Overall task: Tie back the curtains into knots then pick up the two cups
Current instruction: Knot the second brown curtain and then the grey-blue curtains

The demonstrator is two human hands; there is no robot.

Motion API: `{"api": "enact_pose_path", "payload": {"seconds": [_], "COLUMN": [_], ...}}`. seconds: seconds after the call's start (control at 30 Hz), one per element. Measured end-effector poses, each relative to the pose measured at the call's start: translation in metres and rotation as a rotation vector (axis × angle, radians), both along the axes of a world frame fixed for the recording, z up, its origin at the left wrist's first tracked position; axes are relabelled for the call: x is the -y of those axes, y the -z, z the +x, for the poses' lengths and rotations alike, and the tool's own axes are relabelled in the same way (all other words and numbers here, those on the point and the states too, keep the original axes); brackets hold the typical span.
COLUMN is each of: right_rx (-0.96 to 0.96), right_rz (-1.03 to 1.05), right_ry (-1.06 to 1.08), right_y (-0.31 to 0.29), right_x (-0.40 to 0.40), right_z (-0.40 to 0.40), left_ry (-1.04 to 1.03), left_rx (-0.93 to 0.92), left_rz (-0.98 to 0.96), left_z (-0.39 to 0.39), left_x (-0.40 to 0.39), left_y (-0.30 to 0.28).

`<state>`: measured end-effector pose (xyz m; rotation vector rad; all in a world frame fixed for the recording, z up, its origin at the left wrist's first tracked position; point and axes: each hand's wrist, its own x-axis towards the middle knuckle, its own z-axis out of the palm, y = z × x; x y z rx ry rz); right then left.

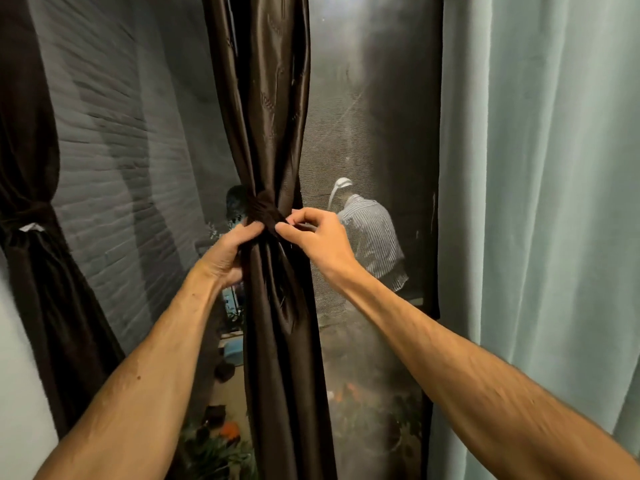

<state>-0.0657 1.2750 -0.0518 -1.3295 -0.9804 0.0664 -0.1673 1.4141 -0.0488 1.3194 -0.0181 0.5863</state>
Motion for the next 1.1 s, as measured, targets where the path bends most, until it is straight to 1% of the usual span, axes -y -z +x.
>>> {"api": "enact_pose_path", "payload": {"seconds": [0.13, 0.2, 0.3, 0.37, 0.4, 0.5, 0.63, 0.73, 0.8, 0.83, 0.93, 1.03, 1.1], "right_rx": [0.095, 0.097, 0.088, 0.081, 0.082, 0.123, 0.268, 0.396, 0.471, 0.479, 0.375, 0.255, 0.116], "right_rz": [-0.004, -0.004, 0.003, -0.008, -0.014, 0.013, 0.056, 0.08, 0.099, 0.094, 0.08, 0.021, 0.007], "right_ry": [0.027, 0.051, 0.072, 0.071, 0.073, 0.135, 0.373, 0.413, 0.42, 0.415, 0.359, 0.341, 0.268], "right_y": [0.002, 0.001, 0.001, 0.003, 0.004, 0.009, 0.012, 0.011, 0.009, 0.009, 0.007, 0.003, 0.0], "right_x": [-0.003, -0.005, -0.005, -0.003, -0.002, -0.001, 0.0, 0.005, 0.009, 0.009, 0.011, 0.017, 0.018], "right_z": [-0.006, -0.008, -0.007, -0.006, -0.007, -0.013, -0.013, -0.015, -0.017, -0.017, -0.015, -0.006, 0.001], "left_ry": [0.042, 0.063, 0.028, -0.047, -0.116, -0.301, -0.457, -0.647, -0.713, -0.724, -0.681, -0.587, -0.558], "left_rx": [0.013, 0.02, -0.015, -0.069, -0.072, 0.002, 0.099, 0.129, 0.127, 0.132, 0.168, 0.234, 0.223], "left_rz": [-0.038, -0.024, 0.006, 0.08, 0.112, 0.121, 0.134, 0.159, 0.207, 0.226, 0.211, 0.082, 0.082], "left_z": [-0.005, -0.008, -0.011, -0.008, -0.004, 0.006, 0.009, 0.01, 0.013, 0.015, 0.019, 0.022, 0.021], "left_x": [0.002, -0.002, 0.0, 0.012, 0.017, 0.028, 0.022, 0.027, 0.032, 0.033, 0.03, 0.026, 0.024], "left_y": [0.003, 0.007, 0.005, -0.004, -0.007, -0.01, 0.002, 0.002, 0.002, 0.002, 0.004, 0.004, 0.003]}}
